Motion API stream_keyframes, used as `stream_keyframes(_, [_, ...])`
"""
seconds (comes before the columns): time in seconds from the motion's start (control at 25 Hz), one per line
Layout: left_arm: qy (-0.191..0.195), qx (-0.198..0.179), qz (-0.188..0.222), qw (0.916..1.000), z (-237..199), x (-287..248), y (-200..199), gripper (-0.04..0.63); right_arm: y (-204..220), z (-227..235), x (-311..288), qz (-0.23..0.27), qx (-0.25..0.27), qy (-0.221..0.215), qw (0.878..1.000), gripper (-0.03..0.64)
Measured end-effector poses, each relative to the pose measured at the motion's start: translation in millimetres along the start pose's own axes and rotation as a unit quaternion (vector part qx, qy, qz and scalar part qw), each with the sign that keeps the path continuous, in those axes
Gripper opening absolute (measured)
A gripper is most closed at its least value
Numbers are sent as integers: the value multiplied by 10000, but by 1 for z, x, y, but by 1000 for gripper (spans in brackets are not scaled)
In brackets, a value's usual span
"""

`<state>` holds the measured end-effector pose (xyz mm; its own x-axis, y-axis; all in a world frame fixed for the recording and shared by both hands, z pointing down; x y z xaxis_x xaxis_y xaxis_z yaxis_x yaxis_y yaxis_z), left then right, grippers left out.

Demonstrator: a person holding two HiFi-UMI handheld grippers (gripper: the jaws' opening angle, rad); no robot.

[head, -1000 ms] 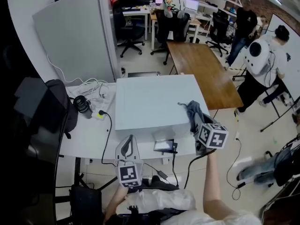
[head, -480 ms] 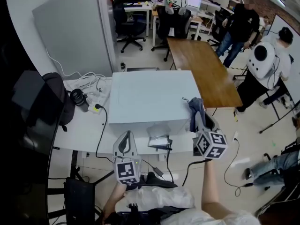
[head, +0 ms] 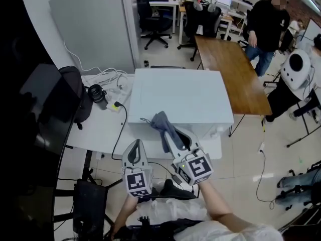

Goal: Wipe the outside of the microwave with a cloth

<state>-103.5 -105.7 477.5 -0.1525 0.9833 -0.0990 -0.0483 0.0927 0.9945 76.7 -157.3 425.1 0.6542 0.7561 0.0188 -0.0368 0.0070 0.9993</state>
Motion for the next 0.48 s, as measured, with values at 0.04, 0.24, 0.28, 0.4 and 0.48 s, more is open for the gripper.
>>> stream_keyframes(0.04, [-12, -4, -3, 10000, -5, 3, 0, -8, 1, -13, -12, -23, -10, -119, 9999, 118])
stream_keyframes(0.24, [75, -70, 2, 9999, -41, 16, -1, -8, 17, -68, -66, -180, 354, -528, 9978, 118])
stream_keyframes(0.28, [100, -97, 9, 9999, -49, 19, -2, -8, 22, -75, -75, -261, 457, -536, 9972, 118])
stream_keyframes(0.4, [201, -226, 21, 9995, -75, 27, -3, -8, 43, -79, -95, -493, 710, -276, 9959, 118])
stream_keyframes(0.48, [304, -284, 1, 9991, -89, 31, -1, -8, 54, -75, -100, -604, 876, -80, 9943, 118])
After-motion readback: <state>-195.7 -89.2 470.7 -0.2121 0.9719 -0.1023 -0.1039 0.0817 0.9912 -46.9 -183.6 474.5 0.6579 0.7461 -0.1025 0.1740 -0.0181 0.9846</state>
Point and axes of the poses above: the fingertips, and each gripper's own axes: x backward along the fingers, z to its right, y out of its underside, the point moved 9 cm from there along x, backward along the fingers, and after that the axes turned 1 degree about -z, right-handed, at the moved point
